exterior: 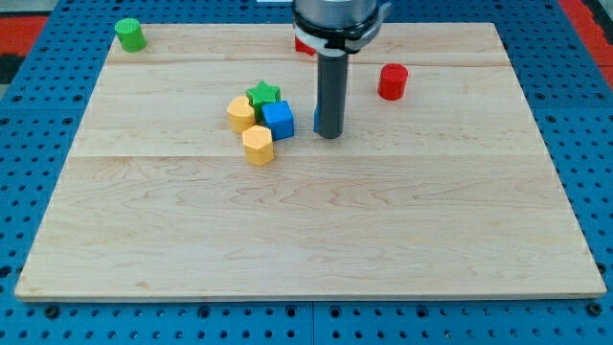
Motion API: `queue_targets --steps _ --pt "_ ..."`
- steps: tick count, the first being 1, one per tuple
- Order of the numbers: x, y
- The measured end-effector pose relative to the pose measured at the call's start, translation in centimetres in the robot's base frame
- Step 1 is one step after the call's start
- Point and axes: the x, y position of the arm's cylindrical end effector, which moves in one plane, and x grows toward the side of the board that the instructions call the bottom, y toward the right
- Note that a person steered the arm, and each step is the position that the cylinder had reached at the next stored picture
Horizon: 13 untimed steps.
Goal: Push the blue triangle towards top right
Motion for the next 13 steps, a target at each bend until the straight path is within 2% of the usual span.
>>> queue_targets --steps 1,3,8,13 --pt "-1.1 0.3" --pt "-1.0 -3.2" --pt "-4.0 -1.9" --pt "-10.0 -1.8"
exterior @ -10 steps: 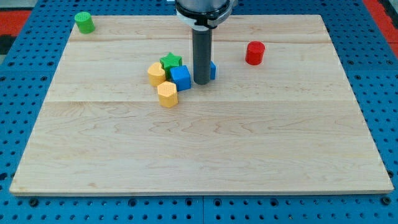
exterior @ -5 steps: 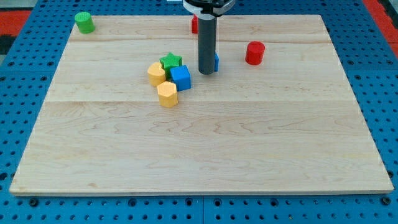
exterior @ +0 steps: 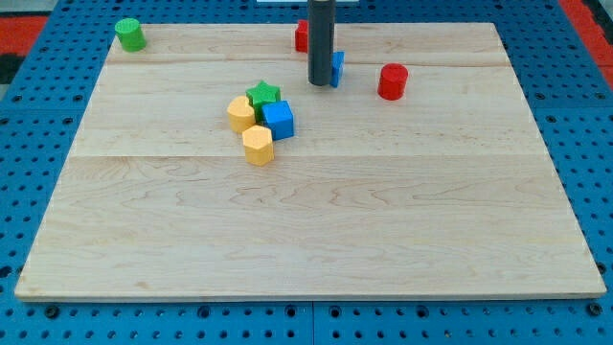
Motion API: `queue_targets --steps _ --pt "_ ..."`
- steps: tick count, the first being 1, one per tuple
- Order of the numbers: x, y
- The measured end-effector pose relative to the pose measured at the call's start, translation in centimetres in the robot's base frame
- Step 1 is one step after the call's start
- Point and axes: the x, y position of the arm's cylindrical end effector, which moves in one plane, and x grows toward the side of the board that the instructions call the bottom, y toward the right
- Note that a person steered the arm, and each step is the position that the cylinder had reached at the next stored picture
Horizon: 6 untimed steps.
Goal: Push the blue triangle towards top right
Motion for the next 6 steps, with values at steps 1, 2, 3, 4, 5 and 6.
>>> queue_targets --steps 1,2,3,4,5,6 --pt "-1.1 0.0" --pt "-1.5 1.2" --pt "-1.6 3.8" --pt "-2.1 5.6" --pt "-3.3 5.3" --pt "-4.2 5.1"
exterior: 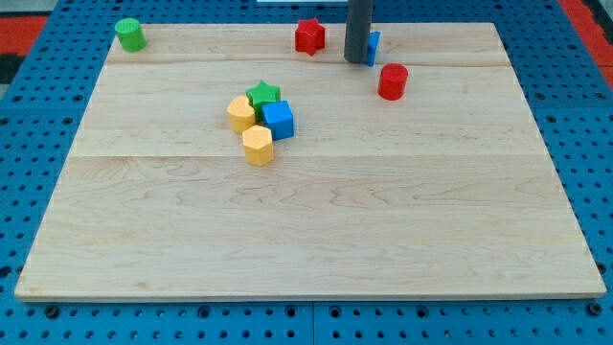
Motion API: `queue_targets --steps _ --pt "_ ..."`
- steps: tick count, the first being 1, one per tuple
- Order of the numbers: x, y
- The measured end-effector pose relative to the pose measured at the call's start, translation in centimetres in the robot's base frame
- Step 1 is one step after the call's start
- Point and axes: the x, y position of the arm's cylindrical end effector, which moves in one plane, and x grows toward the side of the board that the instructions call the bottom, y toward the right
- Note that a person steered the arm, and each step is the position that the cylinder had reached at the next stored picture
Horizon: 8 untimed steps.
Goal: Push the blue triangle towards top right
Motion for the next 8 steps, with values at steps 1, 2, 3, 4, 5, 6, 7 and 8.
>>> queue_targets --steps 1,2,3,4,5,6,7,8 --pt "-0.3 0.5" --pt "-1.1 1.2" --pt "-2.0 2.3" --pt "-2.7 3.5" --pt "-3.1 4.1" --pt "-3.7 2.6" --pt "-3.8 2.1" --pt "-4.1 3.1"
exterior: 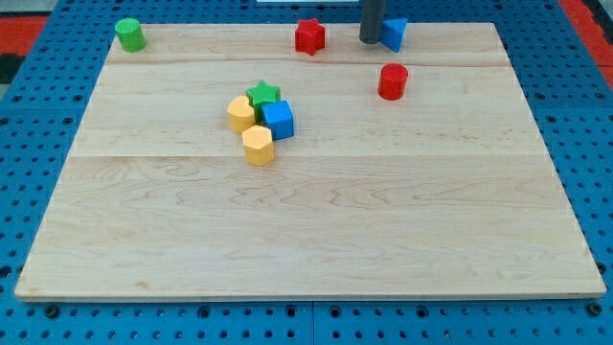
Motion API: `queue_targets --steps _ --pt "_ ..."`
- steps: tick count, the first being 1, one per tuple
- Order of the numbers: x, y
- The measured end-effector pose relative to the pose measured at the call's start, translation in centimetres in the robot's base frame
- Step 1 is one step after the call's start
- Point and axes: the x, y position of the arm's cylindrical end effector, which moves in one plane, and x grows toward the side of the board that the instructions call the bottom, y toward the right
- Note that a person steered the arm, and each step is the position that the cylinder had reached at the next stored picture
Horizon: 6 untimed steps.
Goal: Push the blue triangle towards top right
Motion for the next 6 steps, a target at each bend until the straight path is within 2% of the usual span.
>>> queue_targets --steps 2,6 --pt "-2.1 2.7" --pt "-2.1 8.0"
